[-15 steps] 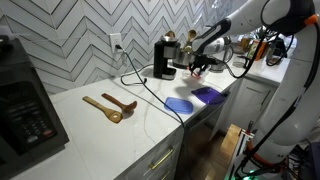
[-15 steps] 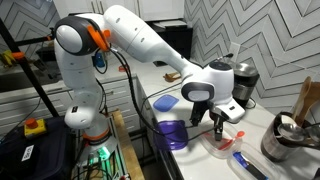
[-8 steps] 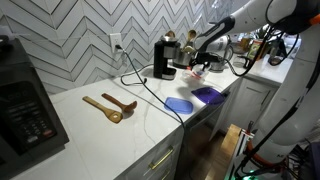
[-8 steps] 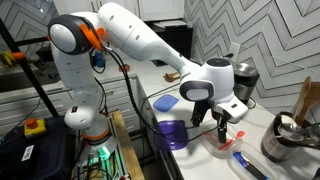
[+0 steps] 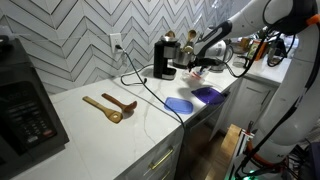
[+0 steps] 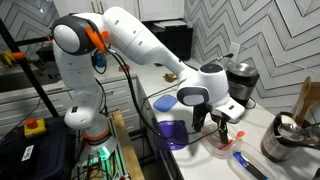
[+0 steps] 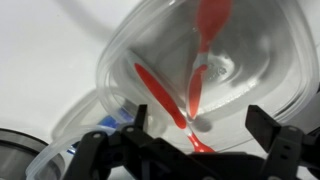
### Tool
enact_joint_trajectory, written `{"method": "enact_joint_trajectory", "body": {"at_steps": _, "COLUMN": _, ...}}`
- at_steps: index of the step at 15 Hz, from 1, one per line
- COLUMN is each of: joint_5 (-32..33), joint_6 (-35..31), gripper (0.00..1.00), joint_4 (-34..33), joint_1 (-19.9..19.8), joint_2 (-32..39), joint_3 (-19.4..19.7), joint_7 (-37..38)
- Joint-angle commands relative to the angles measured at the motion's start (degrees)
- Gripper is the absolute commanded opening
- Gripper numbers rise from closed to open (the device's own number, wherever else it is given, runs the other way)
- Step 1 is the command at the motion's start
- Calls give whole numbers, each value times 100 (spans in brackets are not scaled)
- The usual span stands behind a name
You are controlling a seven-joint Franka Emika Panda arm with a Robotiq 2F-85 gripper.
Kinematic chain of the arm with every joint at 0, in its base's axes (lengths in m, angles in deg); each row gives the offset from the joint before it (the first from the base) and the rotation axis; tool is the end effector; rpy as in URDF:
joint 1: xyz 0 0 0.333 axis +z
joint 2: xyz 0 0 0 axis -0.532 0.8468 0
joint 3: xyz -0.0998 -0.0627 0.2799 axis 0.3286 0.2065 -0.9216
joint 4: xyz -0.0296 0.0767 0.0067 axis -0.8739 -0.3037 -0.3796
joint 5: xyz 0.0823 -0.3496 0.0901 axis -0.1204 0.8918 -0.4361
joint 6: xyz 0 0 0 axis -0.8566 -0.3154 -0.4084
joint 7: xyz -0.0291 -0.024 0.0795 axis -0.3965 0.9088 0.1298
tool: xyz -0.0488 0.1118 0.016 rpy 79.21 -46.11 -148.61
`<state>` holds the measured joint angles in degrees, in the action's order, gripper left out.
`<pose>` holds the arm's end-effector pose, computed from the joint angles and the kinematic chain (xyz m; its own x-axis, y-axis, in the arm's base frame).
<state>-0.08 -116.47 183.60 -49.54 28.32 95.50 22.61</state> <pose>0.4599 -0.3196 0.3651 0.7140 -0.5995 0.3617 -0.6365 -0.7710 -0.0213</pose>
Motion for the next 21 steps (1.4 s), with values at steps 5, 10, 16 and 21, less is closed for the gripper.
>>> {"method": "enact_joint_trajectory", "body": {"at_steps": 5, "joint_5": -300, "joint_6": -843, "gripper": 100, "joint_4": 144, "joint_1": -84, "joint_2": 268, "joint_3": -176, "joint_7": -1012}}
{"method": "enact_joint_trajectory", "body": {"at_steps": 10, "joint_5": -328, "joint_6": -1038, "gripper": 77, "joint_4": 129, "joint_1": -159, "joint_2": 380, "joint_3": -233, "joint_7": -1410}}
{"method": "enact_joint_trajectory", "body": {"at_steps": 16, "joint_5": -561, "joint_6": -1214, "gripper": 85, "joint_4": 105, "joint_1": -263, "joint_2": 479, "joint_3": -248, "joint_7": -1836}}
{"method": "enact_joint_trajectory", "body": {"at_steps": 21, "joint_5": -874, "joint_6": -1235, "gripper": 50, "joint_4": 83, "joint_1": -320, "joint_2": 547, "joint_3": -358, "joint_7": -2132}}
